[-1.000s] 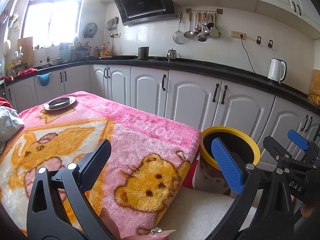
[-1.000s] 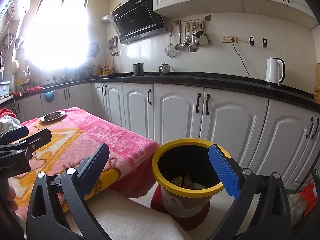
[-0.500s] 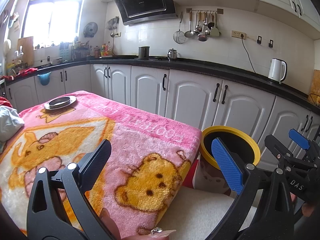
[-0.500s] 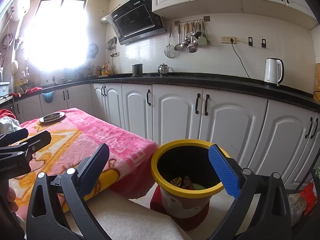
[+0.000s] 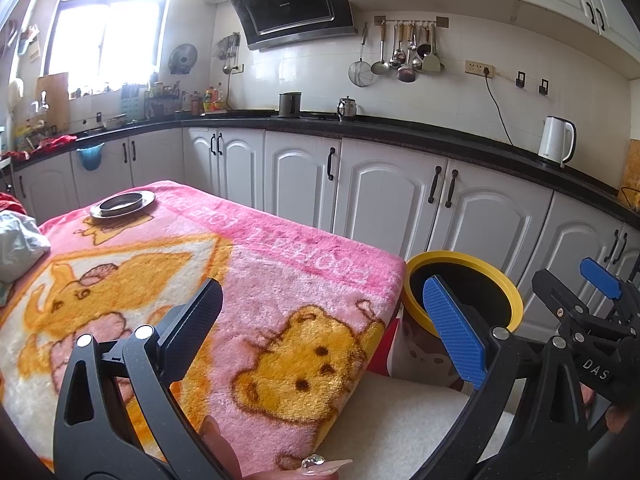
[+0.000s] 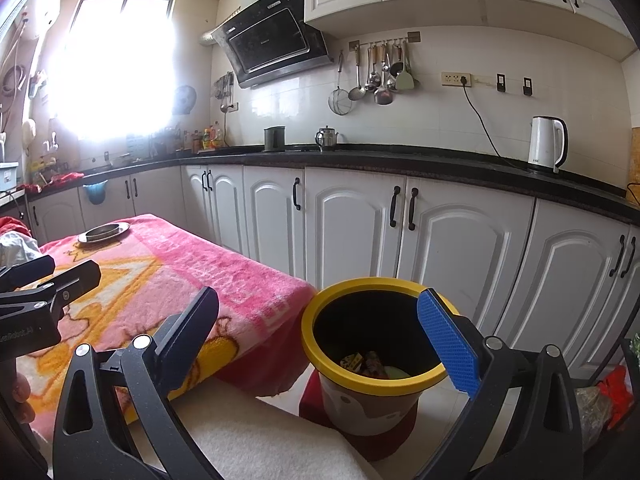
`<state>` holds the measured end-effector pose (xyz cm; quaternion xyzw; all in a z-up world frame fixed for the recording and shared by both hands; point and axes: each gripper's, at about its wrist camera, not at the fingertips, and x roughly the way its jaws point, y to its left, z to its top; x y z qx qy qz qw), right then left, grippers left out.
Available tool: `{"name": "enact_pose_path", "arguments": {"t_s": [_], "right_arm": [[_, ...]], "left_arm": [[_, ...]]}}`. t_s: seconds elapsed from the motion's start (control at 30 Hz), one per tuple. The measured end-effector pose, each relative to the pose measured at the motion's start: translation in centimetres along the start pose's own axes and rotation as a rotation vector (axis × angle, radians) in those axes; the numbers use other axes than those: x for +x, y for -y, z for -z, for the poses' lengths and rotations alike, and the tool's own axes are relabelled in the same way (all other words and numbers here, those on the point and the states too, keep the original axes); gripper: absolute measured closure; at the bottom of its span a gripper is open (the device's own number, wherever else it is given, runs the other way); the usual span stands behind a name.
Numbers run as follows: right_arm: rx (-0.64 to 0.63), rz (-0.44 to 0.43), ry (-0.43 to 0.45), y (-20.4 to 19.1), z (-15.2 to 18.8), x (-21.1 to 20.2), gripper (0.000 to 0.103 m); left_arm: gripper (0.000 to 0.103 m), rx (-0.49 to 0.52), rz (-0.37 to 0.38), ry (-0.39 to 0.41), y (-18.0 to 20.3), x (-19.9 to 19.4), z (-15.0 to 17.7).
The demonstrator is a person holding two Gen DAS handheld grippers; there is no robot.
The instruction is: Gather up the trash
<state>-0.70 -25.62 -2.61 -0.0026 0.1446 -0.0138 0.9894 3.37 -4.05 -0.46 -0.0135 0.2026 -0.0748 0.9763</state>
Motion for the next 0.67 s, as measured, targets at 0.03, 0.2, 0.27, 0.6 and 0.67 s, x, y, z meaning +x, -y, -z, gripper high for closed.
{"name": "enact_pose_path", "arguments": {"t_s": [0.03,0.2,0.27,0.6,0.67], "right_arm": [[0.0,0.0,0.0,0.0,0.0,0.0,0.006],[0.001,0.005,-0.001,0.2,-0.1,0.1,0.006],[0.003,0.004,-0.004,0.3,-0.1,0.1,0.006],[-0.054,-0.118,-0.085,-5.2,-2.8,4.5,0.006],[-0.119,-0.247,-0.162,-10.4,-3.4,6.7,0.006]], "left_arm": [[0.011,0.0,0.0,-0.001,0.0,0.0,0.0],[0.011,-0.013,0.002,-0.01,-0.2,0.2,0.2],[0.011,-0.011,-0.031,-0.025,-0.2,0.5,0.4],[0.011,-0.267,-0.269,-0.089,-13.1,-1.0,0.4],[0.011,-0.346,-0.441,-0.128,-19.3,-2.2,1.3]]}}
